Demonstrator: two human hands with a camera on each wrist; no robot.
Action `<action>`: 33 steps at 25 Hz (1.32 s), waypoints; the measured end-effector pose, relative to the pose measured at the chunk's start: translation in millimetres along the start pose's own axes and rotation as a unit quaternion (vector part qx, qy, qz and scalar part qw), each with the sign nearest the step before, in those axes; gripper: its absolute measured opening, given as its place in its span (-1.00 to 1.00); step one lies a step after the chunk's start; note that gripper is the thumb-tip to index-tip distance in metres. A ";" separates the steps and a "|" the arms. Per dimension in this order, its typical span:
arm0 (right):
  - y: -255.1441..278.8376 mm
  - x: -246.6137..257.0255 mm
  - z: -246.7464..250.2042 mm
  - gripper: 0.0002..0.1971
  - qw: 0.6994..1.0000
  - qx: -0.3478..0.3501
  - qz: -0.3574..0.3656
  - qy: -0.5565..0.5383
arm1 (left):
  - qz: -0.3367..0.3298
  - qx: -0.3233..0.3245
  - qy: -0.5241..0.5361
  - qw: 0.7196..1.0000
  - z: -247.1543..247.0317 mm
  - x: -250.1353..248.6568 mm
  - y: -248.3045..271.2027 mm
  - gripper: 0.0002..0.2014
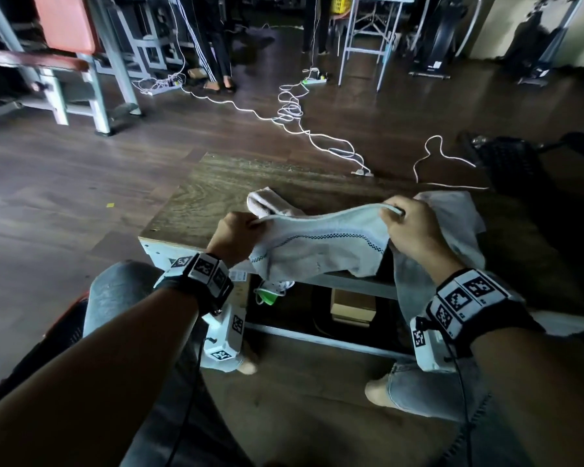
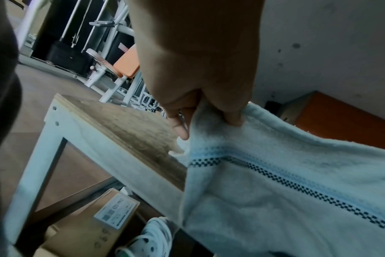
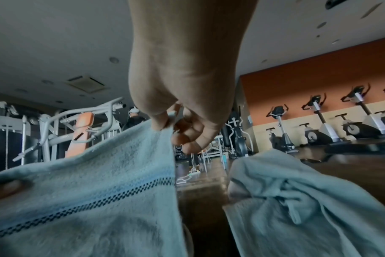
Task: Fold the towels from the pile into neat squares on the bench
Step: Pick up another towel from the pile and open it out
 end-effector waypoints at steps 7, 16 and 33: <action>-21.7 -24.8 -67.2 -0.91 0.991 0.130 -0.003 0.010 | 0.032 0.128 -0.074 0.989 -47.7 5.5 -26.0 -0.57; -53.5 -22.9 -167.7 -0.80 0.965 0.254 0.066 -0.004 | -0.018 0.265 -0.201 0.943 -102.8 18.8 -96.4 -0.66; -322.8 -19.2 -20.7 -0.83 0.990 -0.140 0.033 -0.011 | -0.074 -0.117 -0.199 0.970 41.8 -94.2 -363.9 -0.73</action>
Point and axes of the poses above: each hand's wrist, its own y-axis away from the middle knuckle, its own z-axis out of the back of the hand, x = y × z, the point moved 8 cm from there along -y, towards the middle knuckle
